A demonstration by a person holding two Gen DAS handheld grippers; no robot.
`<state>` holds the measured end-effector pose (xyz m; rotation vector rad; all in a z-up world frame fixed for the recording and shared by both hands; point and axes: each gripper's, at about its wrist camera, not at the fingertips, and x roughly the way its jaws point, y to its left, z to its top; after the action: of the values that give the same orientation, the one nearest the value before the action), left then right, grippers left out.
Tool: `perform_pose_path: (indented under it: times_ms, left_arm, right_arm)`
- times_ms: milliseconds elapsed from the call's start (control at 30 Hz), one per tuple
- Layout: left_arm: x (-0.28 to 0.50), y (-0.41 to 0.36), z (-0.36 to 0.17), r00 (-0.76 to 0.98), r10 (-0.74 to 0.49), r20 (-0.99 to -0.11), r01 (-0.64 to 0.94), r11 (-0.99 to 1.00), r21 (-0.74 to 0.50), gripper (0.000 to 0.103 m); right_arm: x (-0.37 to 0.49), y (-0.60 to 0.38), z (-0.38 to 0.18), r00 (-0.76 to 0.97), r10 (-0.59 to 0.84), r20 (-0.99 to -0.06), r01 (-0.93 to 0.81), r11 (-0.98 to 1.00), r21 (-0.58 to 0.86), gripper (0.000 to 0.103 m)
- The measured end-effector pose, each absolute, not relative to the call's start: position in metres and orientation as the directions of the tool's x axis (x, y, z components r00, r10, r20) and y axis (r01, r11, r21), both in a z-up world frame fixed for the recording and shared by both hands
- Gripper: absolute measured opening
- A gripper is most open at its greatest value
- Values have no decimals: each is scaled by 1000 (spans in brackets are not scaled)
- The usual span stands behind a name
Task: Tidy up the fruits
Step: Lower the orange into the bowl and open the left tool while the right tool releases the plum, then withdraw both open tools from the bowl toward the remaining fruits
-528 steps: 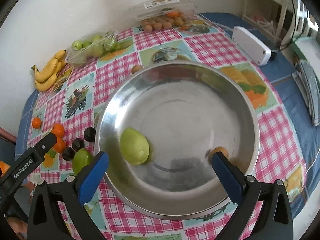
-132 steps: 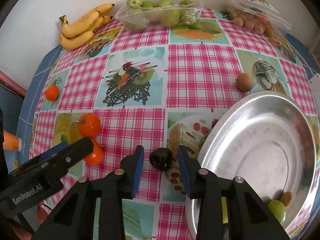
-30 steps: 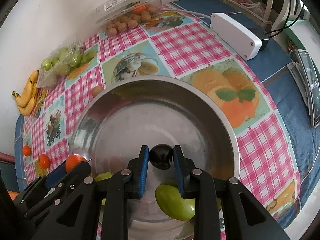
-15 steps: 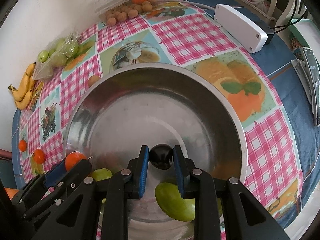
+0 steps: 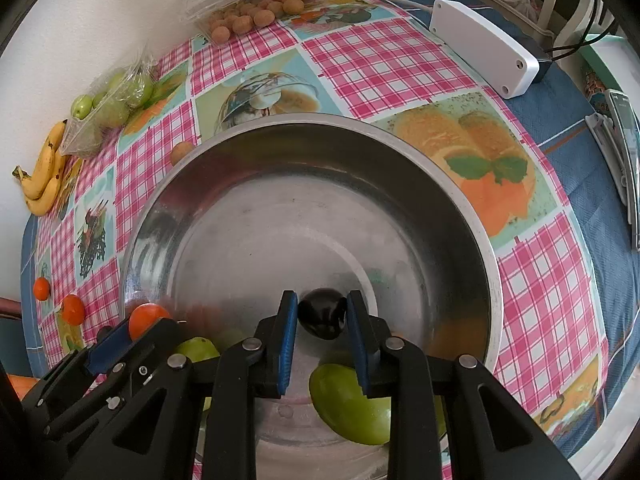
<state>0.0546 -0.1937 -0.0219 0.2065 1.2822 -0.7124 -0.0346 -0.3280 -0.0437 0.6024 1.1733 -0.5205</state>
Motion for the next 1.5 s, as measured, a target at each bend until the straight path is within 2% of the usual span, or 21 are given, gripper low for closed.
perform_pose_path:
  times_ms: [167,267,300,367,600,800,967,1100,1367,1500]
  left_arm:
    - [53,-195,-19,111,-365,-924,591,772,-234,41]
    - [53,-193,-12,120,-374,-919,594,769,-236,42]
    - [53,-192,-10,122,-378,-918,594,768,-237,42]
    - [53,-191,-4,131,-383,-914,594,769,-236,48]
    - [59,-176,10,166,-390,-906,566,790,-236,56]
    - [72,-157,7,201,-346,-917,504,839,-206,61]
    - [85,-132,-3,224,-292,-930,424,888,-177,71]
    - [90,-117,-9,236,-262,-936,382,910,-159,72]
    - [97,-95,-8,264,-239,-935,330,933,-145,83]
    - [97,-94,-9,262,-238,-935,323,935,-147,87]
  right_arm:
    - [-33,-328,-42,311,-67,-948,657,736,164,27]
    - [-32,-329,-39,316,-77,-945,655,738,159,44]
    - [-34,-329,-36,318,-81,-945,655,739,157,45]
    - [-34,-329,-33,323,-88,-942,653,741,155,45]
    - [-36,-328,-16,354,-120,-928,652,743,152,46]
    - [-37,-327,-16,346,-119,-931,649,746,146,46]
    - [-34,-321,-18,330,-121,-936,640,757,128,46]
    - [-28,-308,-15,335,-114,-935,604,788,120,46]
    - [-19,-286,-12,344,-114,-932,551,828,102,46]
    - [-17,-283,-13,342,-116,-933,543,834,95,55]
